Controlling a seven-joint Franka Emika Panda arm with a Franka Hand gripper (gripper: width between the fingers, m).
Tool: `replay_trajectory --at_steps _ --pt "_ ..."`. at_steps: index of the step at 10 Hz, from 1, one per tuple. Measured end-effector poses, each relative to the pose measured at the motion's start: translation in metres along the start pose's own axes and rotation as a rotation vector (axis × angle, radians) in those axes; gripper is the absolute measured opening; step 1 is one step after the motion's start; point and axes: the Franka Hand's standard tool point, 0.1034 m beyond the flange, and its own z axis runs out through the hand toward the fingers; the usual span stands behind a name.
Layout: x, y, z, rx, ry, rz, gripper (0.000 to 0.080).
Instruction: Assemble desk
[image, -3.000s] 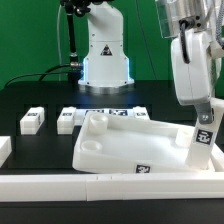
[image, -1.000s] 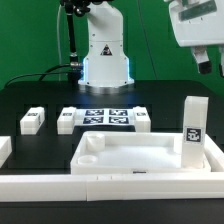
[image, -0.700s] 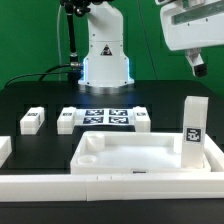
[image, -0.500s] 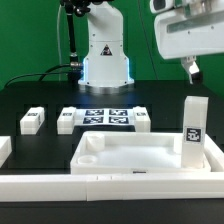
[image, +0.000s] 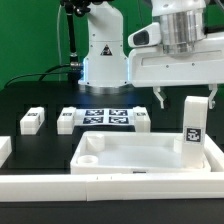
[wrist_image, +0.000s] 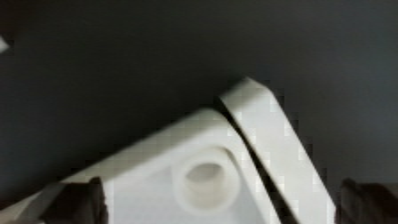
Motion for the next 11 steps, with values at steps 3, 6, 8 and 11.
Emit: replay_trajectory --at_steps 3,6,8,11 --pt "0.002 0.003 0.002 0.001 0.006 -0.152 0.0649" --pt "-0.029 0.072 0.032 -0.078 -0.061 -0.306 0.0649" --pt "-0.026 0.089 0.030 -0.093 -0.115 -0.259 0.0649" --pt "-0.031 0.089 0.031 -0.099 -0.281 -0.233 0.0649"
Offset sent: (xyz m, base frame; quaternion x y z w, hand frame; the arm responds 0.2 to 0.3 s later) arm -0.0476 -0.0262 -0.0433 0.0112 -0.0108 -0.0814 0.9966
